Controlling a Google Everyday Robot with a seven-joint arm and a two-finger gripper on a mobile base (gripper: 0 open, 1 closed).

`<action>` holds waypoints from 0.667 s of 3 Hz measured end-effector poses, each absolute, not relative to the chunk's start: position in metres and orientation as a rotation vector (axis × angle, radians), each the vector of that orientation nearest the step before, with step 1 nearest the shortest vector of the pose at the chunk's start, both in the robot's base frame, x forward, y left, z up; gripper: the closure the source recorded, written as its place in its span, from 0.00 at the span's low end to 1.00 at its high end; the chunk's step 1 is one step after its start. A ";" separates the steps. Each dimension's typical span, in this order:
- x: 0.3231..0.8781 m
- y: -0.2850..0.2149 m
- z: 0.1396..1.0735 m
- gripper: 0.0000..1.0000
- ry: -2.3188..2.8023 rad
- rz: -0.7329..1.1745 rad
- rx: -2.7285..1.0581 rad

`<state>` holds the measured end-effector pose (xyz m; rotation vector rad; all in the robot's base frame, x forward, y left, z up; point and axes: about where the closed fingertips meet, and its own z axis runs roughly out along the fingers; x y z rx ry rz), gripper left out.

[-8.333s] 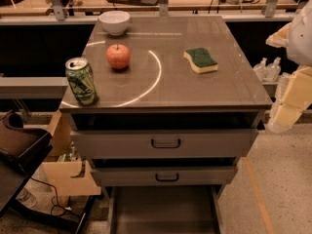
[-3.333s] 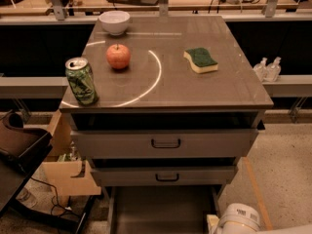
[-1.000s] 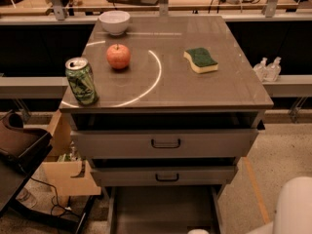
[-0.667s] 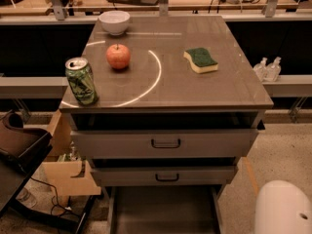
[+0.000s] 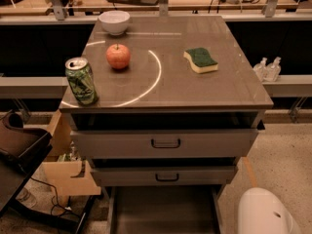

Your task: Close bottom drawer

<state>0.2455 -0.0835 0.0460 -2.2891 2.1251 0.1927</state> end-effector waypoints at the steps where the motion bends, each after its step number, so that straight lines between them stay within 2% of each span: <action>1: 0.271 -0.090 0.040 1.00 2.124 0.127 -2.291; 2: 0.302 -0.097 0.051 1.00 2.122 0.036 -2.286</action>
Offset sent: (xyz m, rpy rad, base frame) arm 0.1038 -0.0239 0.0244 -0.1083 -0.1542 -0.0032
